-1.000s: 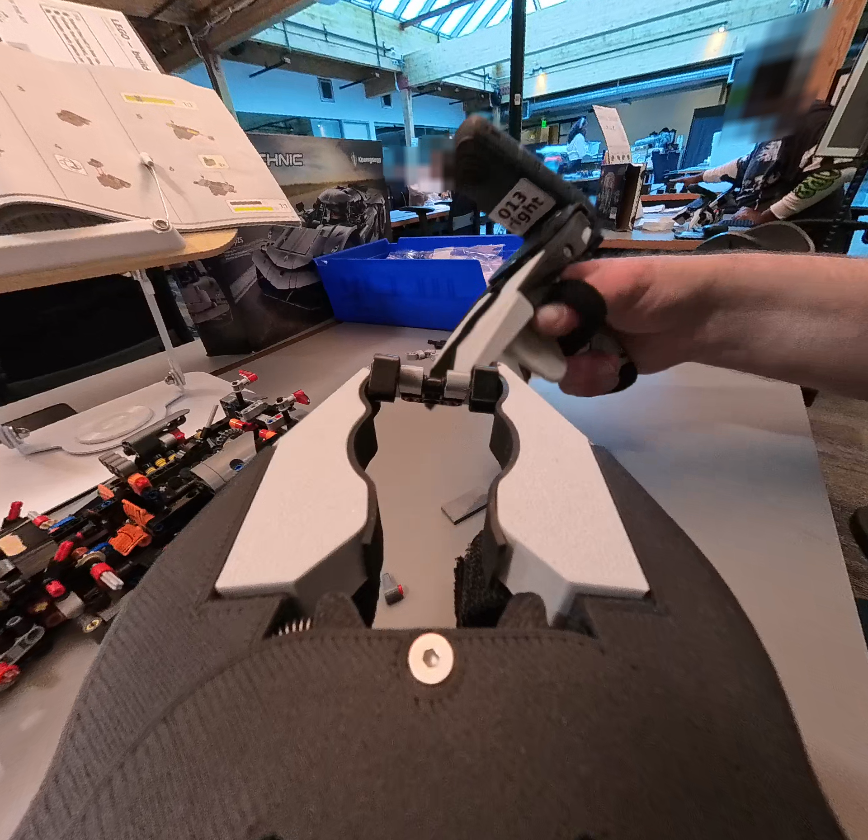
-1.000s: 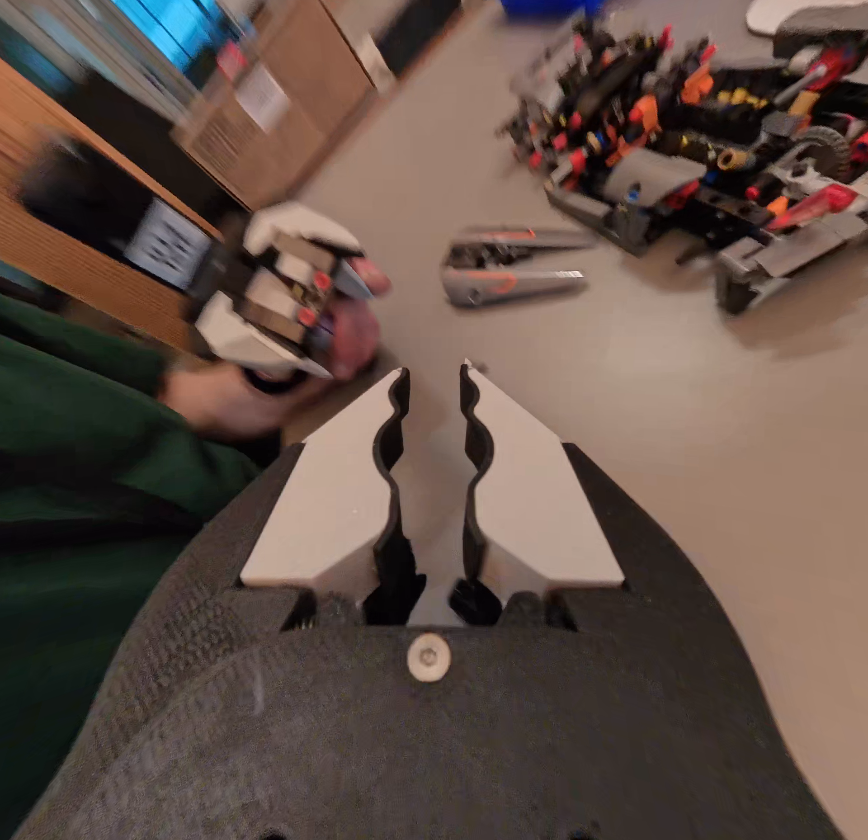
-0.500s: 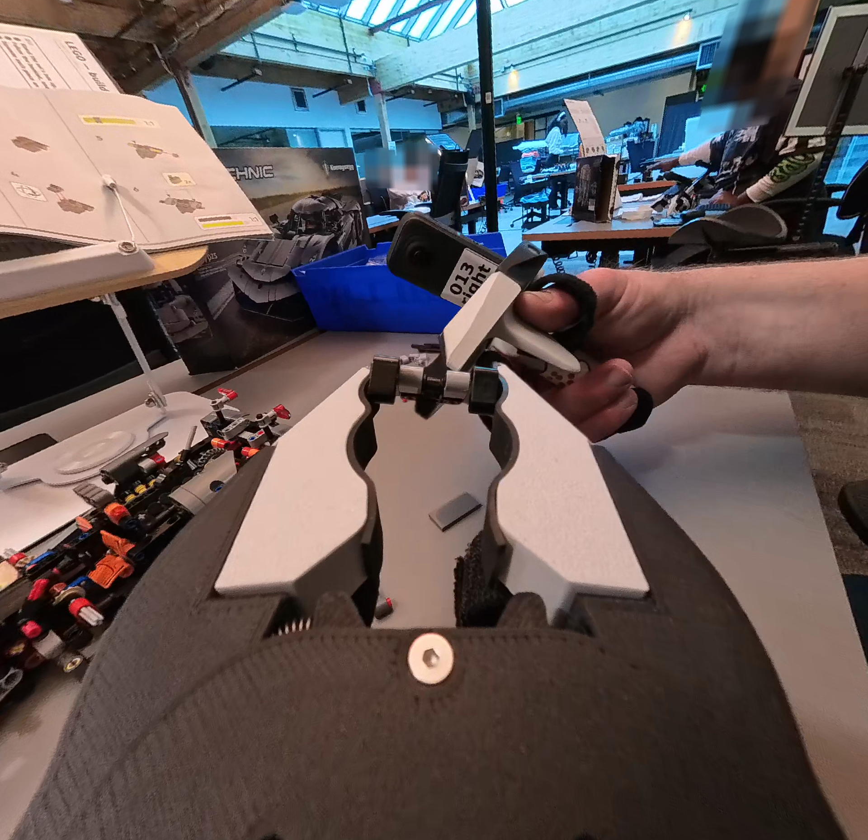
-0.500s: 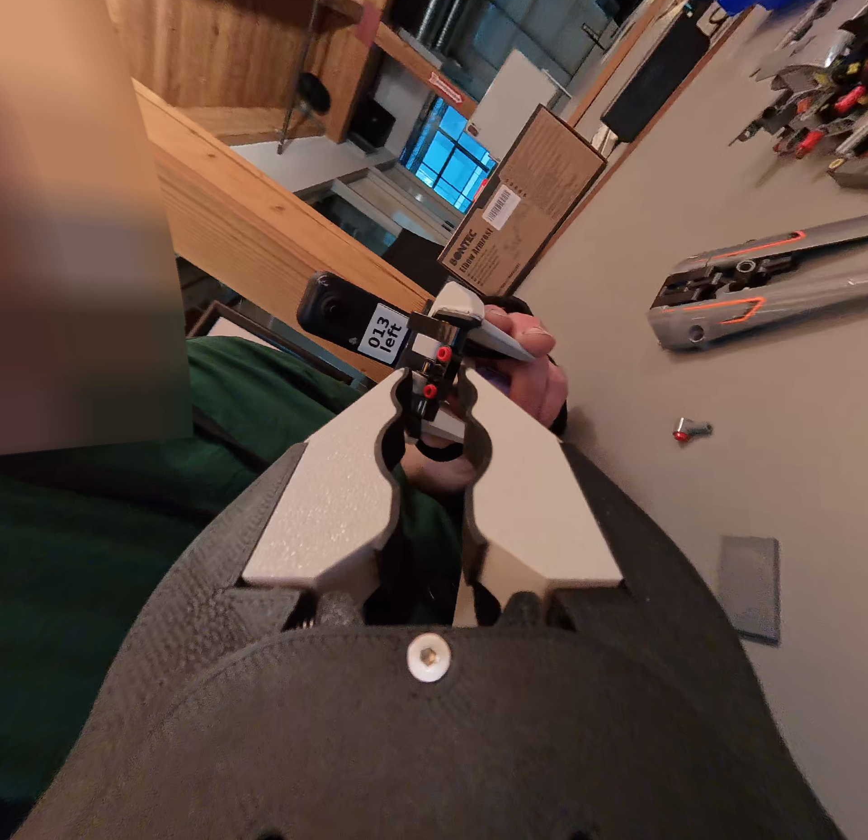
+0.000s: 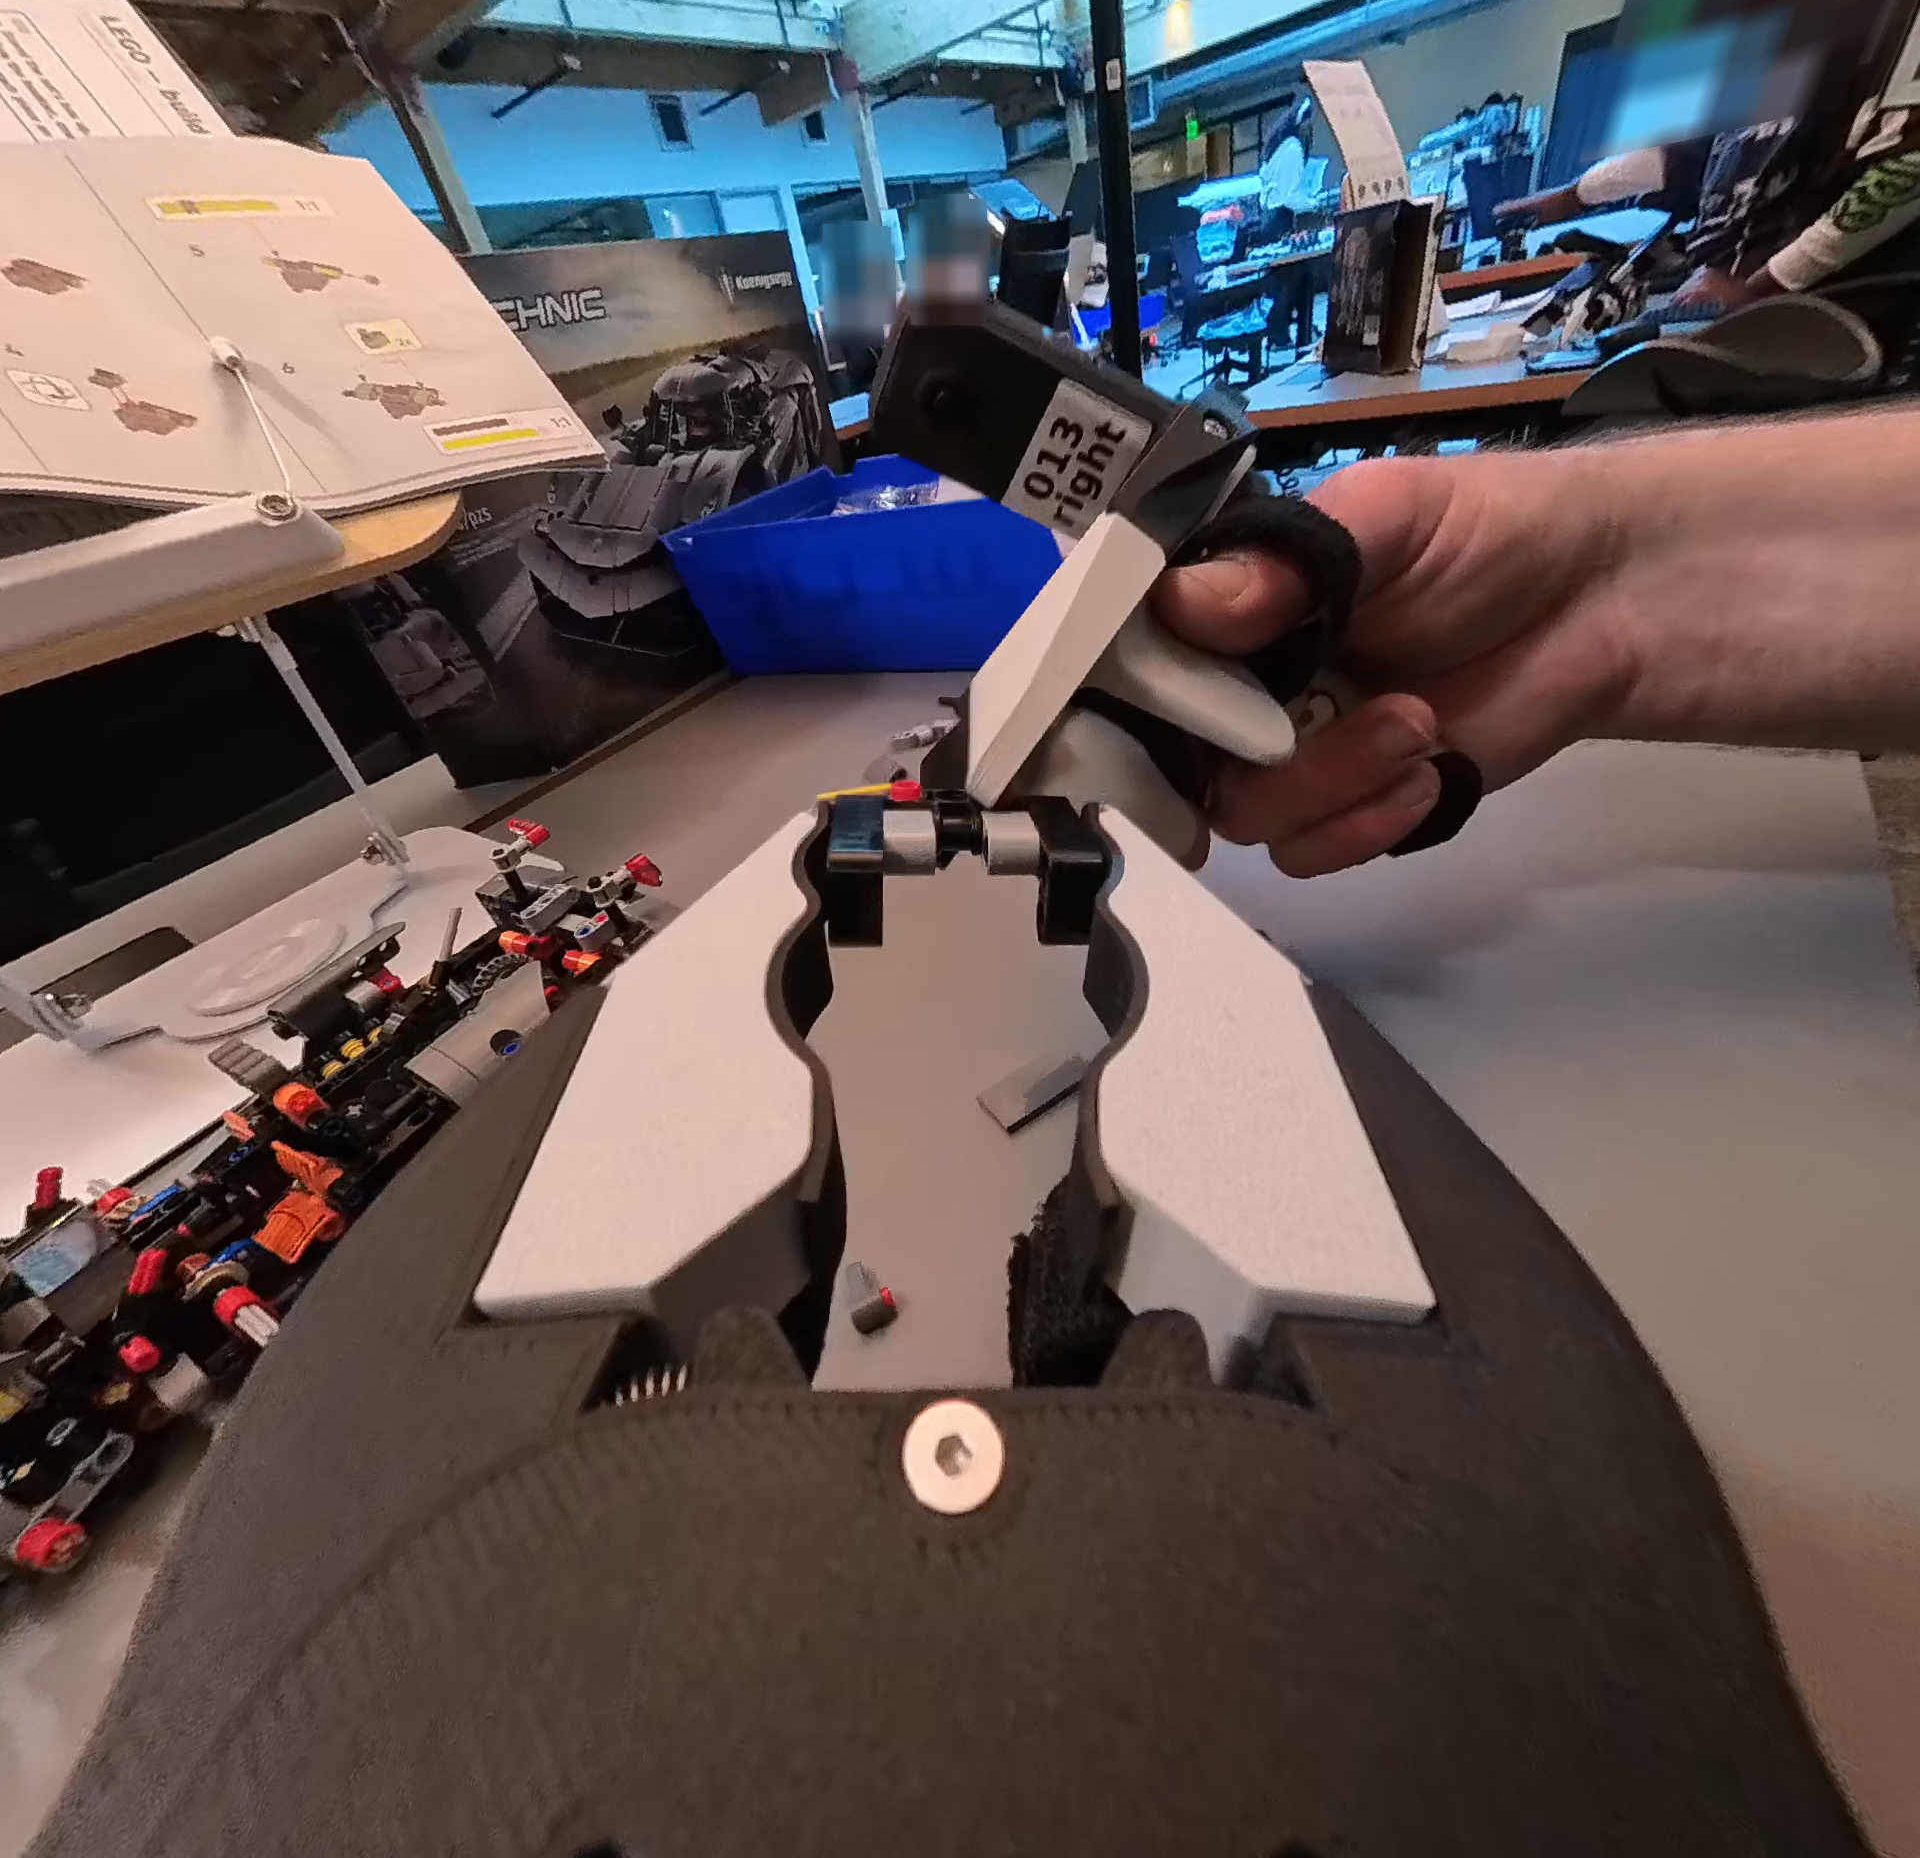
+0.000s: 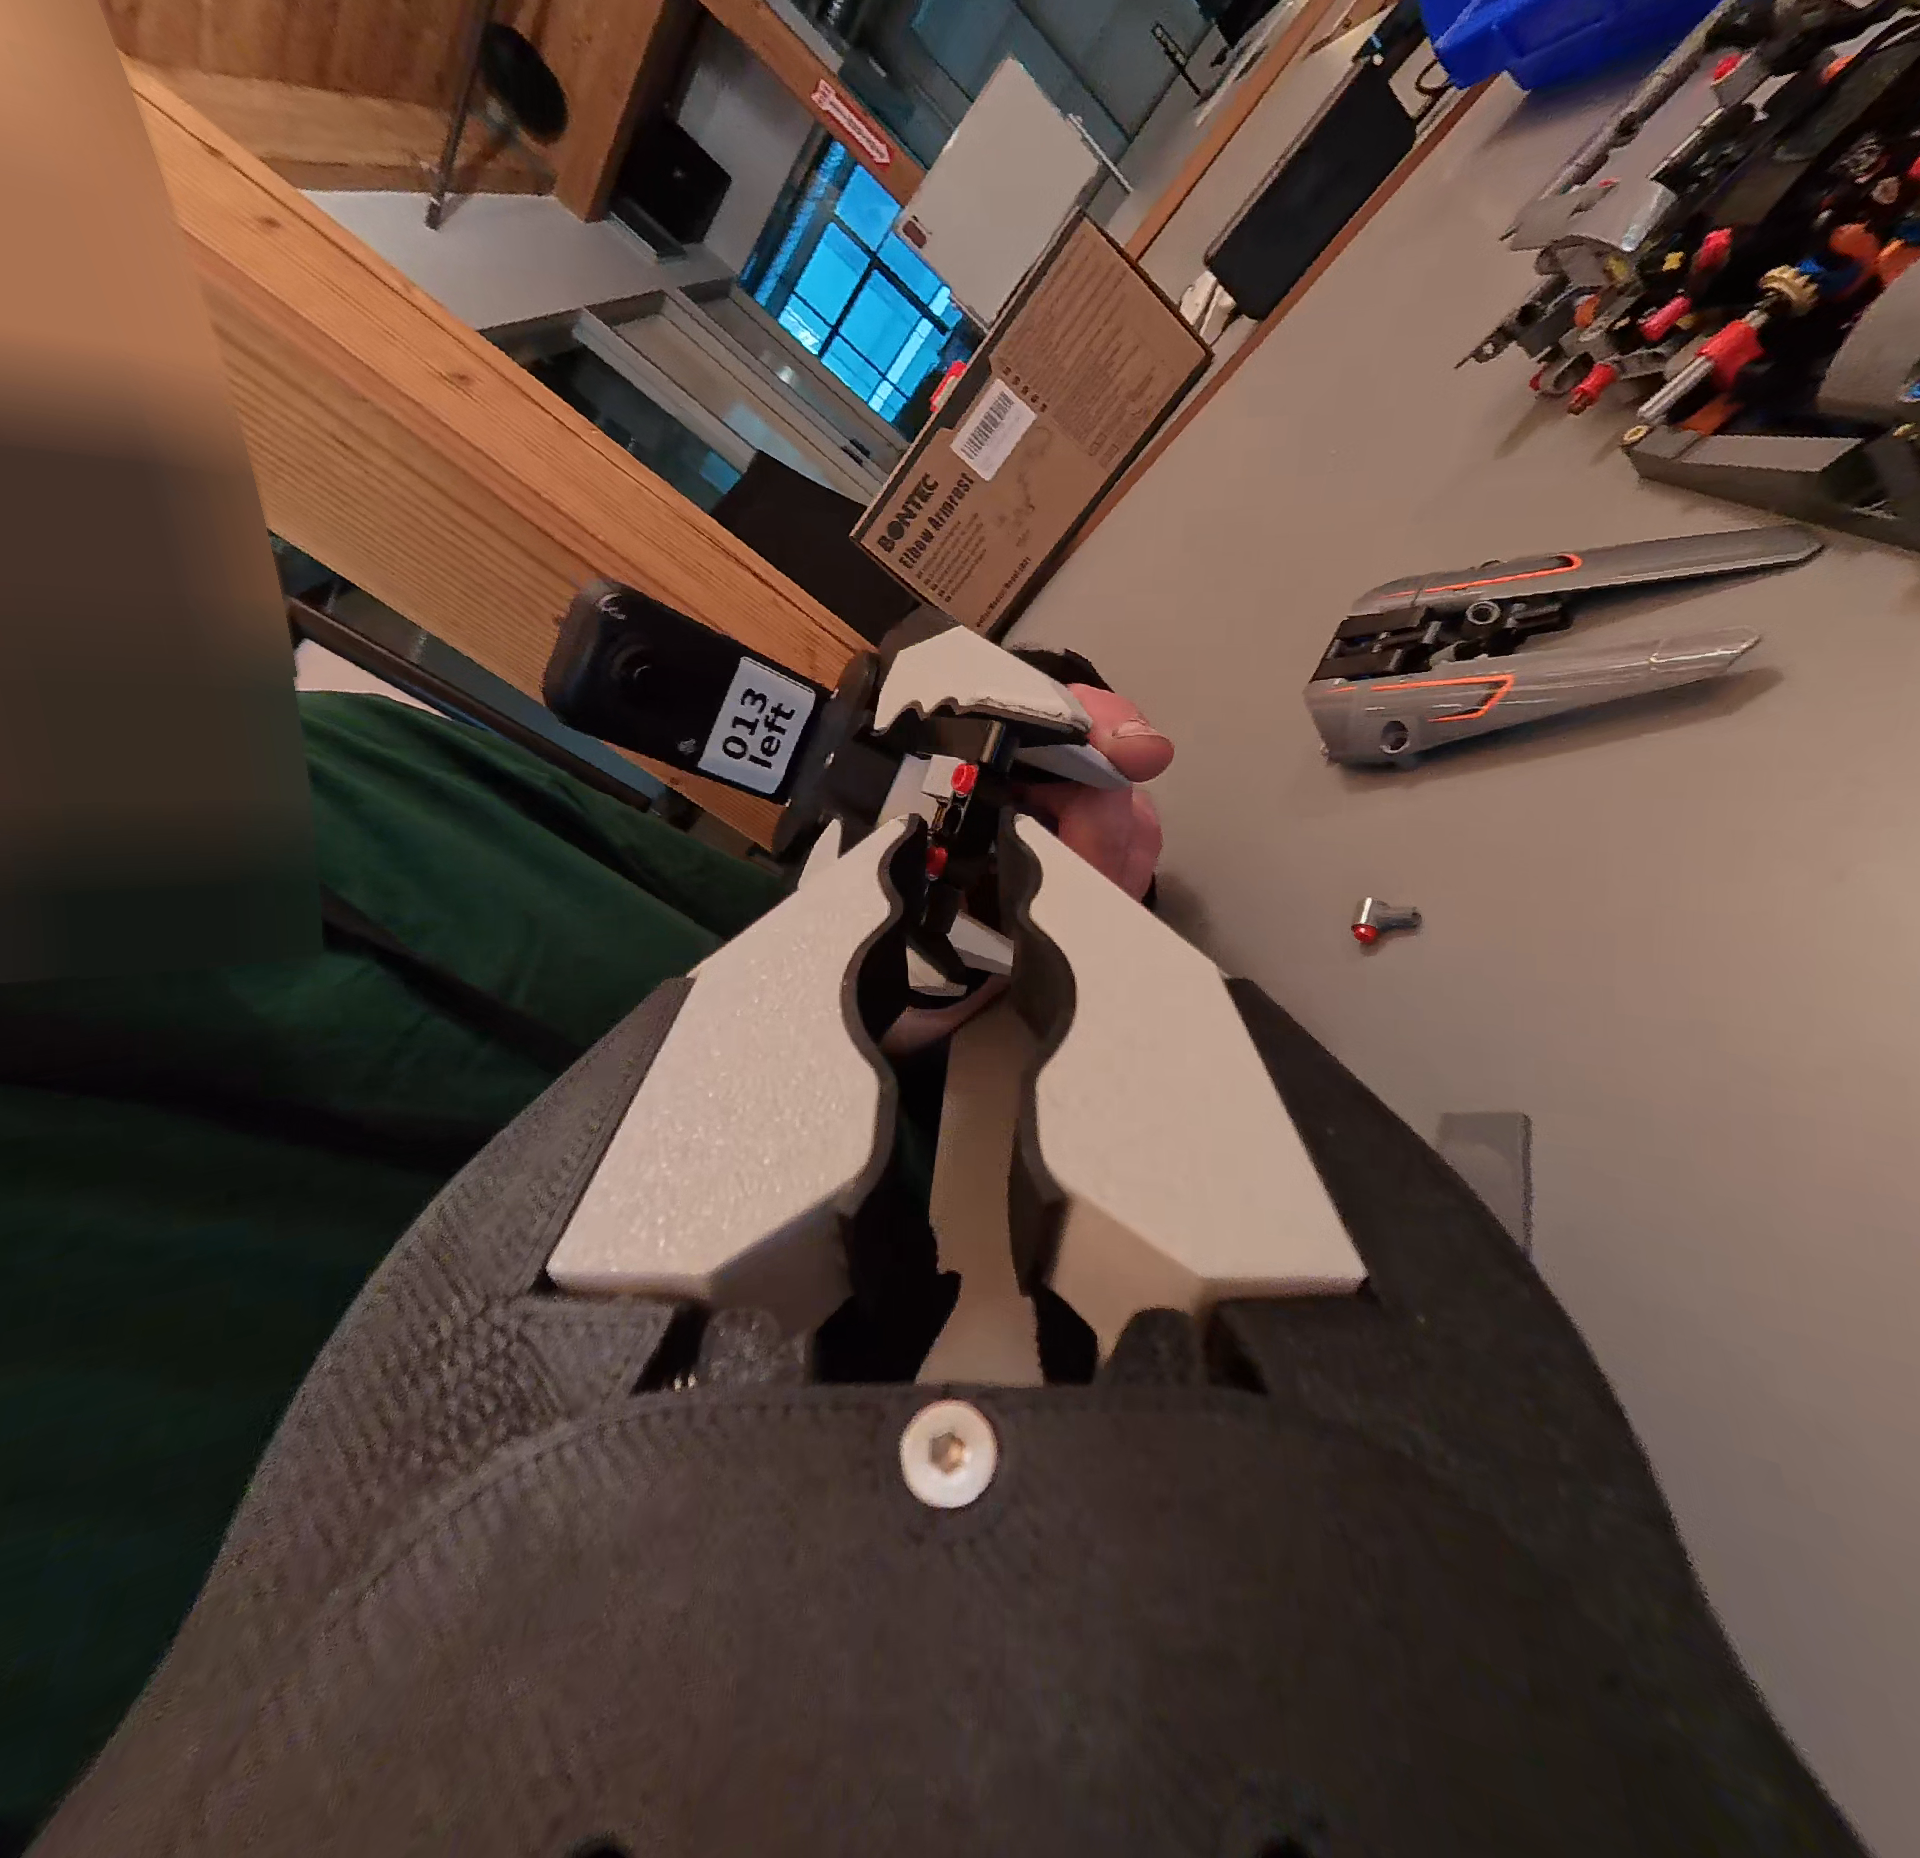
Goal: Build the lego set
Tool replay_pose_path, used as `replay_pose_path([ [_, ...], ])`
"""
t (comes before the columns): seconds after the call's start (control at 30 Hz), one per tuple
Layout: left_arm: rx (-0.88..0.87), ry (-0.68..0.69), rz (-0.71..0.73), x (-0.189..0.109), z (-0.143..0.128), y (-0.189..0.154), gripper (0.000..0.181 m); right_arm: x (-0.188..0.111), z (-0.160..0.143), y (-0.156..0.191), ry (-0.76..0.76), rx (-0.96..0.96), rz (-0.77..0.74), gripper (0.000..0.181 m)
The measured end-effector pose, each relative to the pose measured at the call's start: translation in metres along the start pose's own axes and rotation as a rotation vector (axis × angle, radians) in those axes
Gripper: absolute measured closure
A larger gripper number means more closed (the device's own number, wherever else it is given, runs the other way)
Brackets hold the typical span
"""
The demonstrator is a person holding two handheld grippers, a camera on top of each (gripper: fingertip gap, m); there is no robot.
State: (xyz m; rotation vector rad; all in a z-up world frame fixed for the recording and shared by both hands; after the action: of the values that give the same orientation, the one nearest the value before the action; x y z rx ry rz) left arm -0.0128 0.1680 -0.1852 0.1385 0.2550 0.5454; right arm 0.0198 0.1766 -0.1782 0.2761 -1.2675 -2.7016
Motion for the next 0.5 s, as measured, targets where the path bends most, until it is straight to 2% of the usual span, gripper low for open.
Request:
replay_pose_path([
  [0.5,0.017,0.113,0.038,0.011,-0.014,0.003,0.136,-0.005,0.002,-0.009,0.03,-0.071,-0.182,0.172],
])
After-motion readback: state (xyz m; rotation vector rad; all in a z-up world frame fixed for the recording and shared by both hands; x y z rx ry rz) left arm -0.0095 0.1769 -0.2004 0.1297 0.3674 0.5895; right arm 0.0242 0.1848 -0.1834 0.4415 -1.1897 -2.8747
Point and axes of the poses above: each gripper's, where its closed fingertips meet, x out along the fingers, z out of its top, y = z × x across the jaws, the point moved 3 cm from there along -x, back along the fingers, and after that the axes turned 9 degrees about y, right-handed, at the moved point
